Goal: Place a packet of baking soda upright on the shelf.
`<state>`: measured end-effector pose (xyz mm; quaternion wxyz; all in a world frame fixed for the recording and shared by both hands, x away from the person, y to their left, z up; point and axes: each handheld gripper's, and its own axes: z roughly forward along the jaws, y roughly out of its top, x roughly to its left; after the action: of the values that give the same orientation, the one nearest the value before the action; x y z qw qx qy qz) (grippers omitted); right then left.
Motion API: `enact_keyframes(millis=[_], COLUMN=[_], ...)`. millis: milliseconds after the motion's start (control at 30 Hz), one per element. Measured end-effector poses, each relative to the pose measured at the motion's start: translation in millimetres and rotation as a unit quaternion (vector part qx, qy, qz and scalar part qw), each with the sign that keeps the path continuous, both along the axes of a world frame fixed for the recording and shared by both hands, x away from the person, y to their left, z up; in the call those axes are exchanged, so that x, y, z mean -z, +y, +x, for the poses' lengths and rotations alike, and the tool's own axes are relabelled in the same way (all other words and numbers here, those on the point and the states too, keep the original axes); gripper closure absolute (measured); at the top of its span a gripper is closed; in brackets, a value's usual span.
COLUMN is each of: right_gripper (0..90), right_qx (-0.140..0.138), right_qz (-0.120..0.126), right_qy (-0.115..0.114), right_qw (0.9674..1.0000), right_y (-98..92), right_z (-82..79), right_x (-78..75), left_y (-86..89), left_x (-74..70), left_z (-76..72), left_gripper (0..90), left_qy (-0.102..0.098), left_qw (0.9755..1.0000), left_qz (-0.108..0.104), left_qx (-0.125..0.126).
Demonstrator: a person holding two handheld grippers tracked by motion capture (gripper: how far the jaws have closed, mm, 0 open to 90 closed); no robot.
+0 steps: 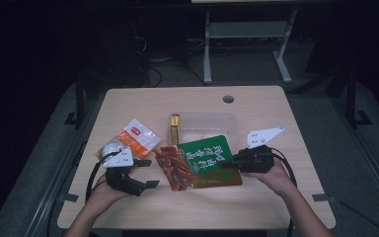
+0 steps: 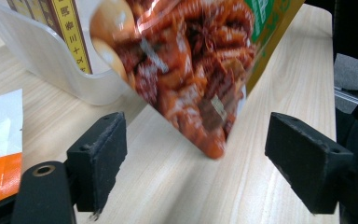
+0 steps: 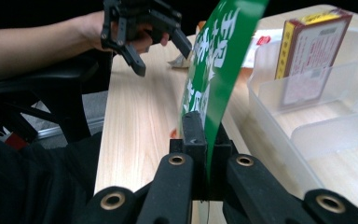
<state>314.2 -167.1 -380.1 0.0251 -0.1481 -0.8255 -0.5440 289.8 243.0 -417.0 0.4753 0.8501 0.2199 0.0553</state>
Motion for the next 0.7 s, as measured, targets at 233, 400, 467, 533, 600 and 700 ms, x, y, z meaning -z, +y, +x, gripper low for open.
enact_keyframes(millis=[233,400,467,533,600,700], right_gripper=[90.0,90.0,90.0,90.0,90.0,90.0], right_qx=[0.005,0.015,0.018,0.021,0.025,0.033], right_qz=[0.014,0.017,0.018,0.019,0.019,0.016], right_qy=[-0.013,-0.017,-0.020,-0.022,-0.022,-0.025], right_qw=[0.9998,0.9996,0.9995,0.9993,0.9993,0.9990], right_y=[-8.2,-13.8,-15.2,-16.6,-18.6,-22.5], right_z=[-2.7,-3.5,-3.9,-4.1,-4.3,-5.4], right_x=[-13.9,-20.5,-23.0,-25.4,-27.8,-32.6], left_y=[-1.5,-2.2,-2.5,-2.9,-2.9,-2.9], left_x=[4.2,5.7,6.4,6.7,6.7,6.6], left_z=[1.5,2.4,2.8,3.1,3.1,2.8], left_gripper=[19.3,19.3,19.3,19.3,19.3,19.3], left_qy=[0.001,0.001,0.001,0.000,0.000,0.002], left_qw=[1.0000,1.0000,0.9999,0.9999,0.9999,0.9999], left_qz=[0.007,0.008,0.009,0.010,0.010,0.008], left_qx=[0.003,0.006,0.007,0.008,0.008,0.007])
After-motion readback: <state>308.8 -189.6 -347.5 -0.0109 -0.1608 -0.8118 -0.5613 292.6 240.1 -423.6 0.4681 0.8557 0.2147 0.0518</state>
